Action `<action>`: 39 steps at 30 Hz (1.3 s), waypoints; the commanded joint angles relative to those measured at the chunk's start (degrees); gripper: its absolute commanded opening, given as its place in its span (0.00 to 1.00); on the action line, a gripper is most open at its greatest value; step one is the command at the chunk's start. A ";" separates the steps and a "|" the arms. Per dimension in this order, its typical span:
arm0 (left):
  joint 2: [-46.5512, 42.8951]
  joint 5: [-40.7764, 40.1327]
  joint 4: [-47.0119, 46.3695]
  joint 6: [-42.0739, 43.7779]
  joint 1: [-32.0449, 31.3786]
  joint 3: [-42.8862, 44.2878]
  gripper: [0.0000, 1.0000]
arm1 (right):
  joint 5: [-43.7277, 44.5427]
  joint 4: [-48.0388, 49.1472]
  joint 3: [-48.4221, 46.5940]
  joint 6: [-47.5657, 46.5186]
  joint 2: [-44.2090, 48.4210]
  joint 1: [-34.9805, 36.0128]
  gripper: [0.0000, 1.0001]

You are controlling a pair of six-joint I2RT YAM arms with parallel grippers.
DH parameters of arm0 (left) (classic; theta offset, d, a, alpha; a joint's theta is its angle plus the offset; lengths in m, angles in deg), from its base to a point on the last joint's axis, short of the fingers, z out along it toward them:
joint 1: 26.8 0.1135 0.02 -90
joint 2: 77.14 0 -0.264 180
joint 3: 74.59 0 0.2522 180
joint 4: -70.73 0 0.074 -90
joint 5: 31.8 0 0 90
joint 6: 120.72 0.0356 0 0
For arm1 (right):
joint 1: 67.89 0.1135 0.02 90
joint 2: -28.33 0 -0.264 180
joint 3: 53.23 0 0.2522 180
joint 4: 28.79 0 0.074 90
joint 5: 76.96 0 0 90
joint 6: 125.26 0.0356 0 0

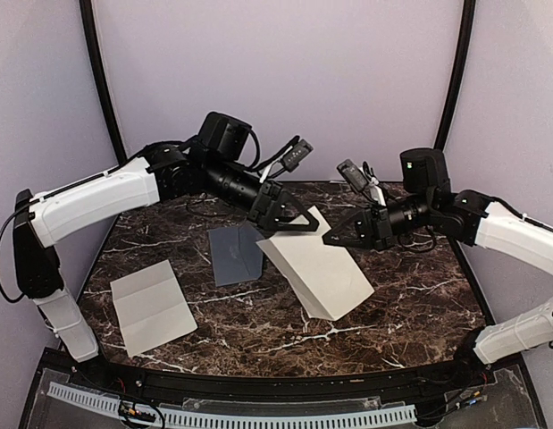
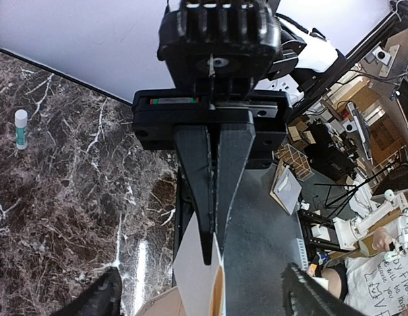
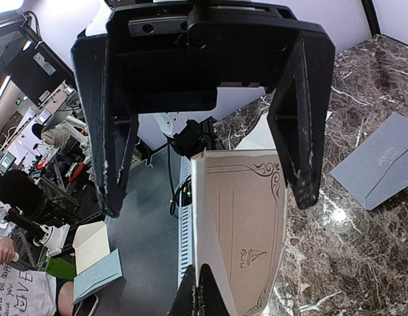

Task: Place the letter into the envelope and seal it
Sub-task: Fold the letter.

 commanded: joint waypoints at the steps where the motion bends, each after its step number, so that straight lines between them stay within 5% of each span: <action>1: 0.22 3.87 -0.62 0.31 -0.74 1.99 0.66 | -1.14 0.14 0.31 -1.63 0.56 0.68 0.00; 5: 0.34 5.18 -1.51 -0.17 -0.74 1.64 0.34 | -0.92 0.20 0.23 -1.95 0.16 0.75 0.00; 11: 0.16 5.03 -0.45 0.60 -0.74 0.71 0.01 | -1.00 1.21 0.12 -1.37 -0.70 0.71 0.00; 13: -0.20 4.40 -0.18 1.07 -0.74 0.57 0.00 | -0.97 1.11 0.23 -1.17 -0.82 0.71 0.01; 17: -1.62 3.02 -1.09 1.81 -0.62 -0.12 0.00 | -0.75 0.45 1.05 -1.08 -0.33 0.71 0.20; 21: -3.15 3.57 -2.96 1.23 0.30 -1.17 0.00 | -0.08 0.63 3.08 -0.24 1.25 0.71 0.22; 30: -5.27 4.26 0.61 2.96 3.35 -1.74 0.00 | 2.09 1.55 7.53 2.22 5.60 0.71 0.21; 34: -6.05 5.18 0.92 3.52 4.62 -2.22 0.00 | 3.67 2.04 9.06 3.15 6.89 0.71 0.00; 39: -6.36 6.90 0.05 3.86 5.58 -3.25 0.00 | 4.39 3.59 9.99 4.73 7.92 0.71 0.01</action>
